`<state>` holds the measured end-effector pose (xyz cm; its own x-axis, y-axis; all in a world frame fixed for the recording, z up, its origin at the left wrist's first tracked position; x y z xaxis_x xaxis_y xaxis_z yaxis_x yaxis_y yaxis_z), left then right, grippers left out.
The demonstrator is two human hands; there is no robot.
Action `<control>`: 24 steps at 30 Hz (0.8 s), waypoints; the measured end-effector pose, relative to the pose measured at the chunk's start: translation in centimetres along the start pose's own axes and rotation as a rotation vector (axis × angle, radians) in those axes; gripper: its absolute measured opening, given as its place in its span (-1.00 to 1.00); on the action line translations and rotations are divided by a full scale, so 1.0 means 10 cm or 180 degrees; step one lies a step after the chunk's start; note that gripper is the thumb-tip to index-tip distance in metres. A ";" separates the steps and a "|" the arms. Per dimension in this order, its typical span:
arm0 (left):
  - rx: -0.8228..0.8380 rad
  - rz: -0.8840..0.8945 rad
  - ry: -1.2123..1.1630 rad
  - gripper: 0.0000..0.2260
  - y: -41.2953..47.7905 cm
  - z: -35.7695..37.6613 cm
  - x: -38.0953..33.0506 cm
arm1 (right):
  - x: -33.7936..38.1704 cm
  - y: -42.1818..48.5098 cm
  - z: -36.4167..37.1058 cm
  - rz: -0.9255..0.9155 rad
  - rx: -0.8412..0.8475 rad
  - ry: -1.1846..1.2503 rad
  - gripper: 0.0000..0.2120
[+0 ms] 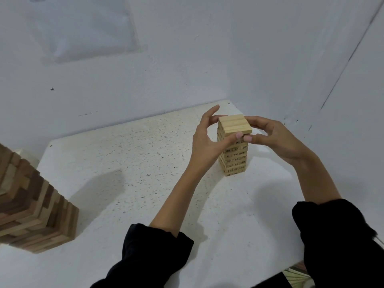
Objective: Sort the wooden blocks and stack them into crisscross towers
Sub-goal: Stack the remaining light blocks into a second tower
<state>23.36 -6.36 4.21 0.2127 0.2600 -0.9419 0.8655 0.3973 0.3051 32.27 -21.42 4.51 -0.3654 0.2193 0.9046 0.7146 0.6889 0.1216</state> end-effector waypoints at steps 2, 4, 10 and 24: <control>-0.0019 0.0004 0.0005 -0.35 0.00 0.01 0.01 | 0.00 0.00 0.01 -0.0020 -0.0021 0.0004 -0.41; -0.0036 0.0014 0.0014 -0.35 -0.01 0.02 0.01 | 0.01 0.00 0.02 -0.0037 -0.0029 0.0002 -0.41; -0.0072 0.0067 -0.0024 -0.32 -0.02 0.02 0.00 | 0.01 -0.01 0.04 -0.0082 0.0018 0.0054 -0.44; -0.0243 -0.0097 -0.0422 -0.22 -0.15 0.05 -0.05 | 0.06 -0.11 0.03 0.0104 -0.0121 0.0256 -0.10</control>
<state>22.14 -7.54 4.18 0.2490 0.1304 -0.9597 0.8365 0.4704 0.2810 31.10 -21.85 4.79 -0.2935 0.1839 0.9381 0.7480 0.6552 0.1056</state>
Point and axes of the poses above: each hand's wrist, its own y-axis towards the middle knuckle, its own z-axis out of the palm, x = y × z, the point moved 3 cm from there along y, towards the middle knuckle, and after that the axes turned 6 degrees about -y, right-handed, at the moved point
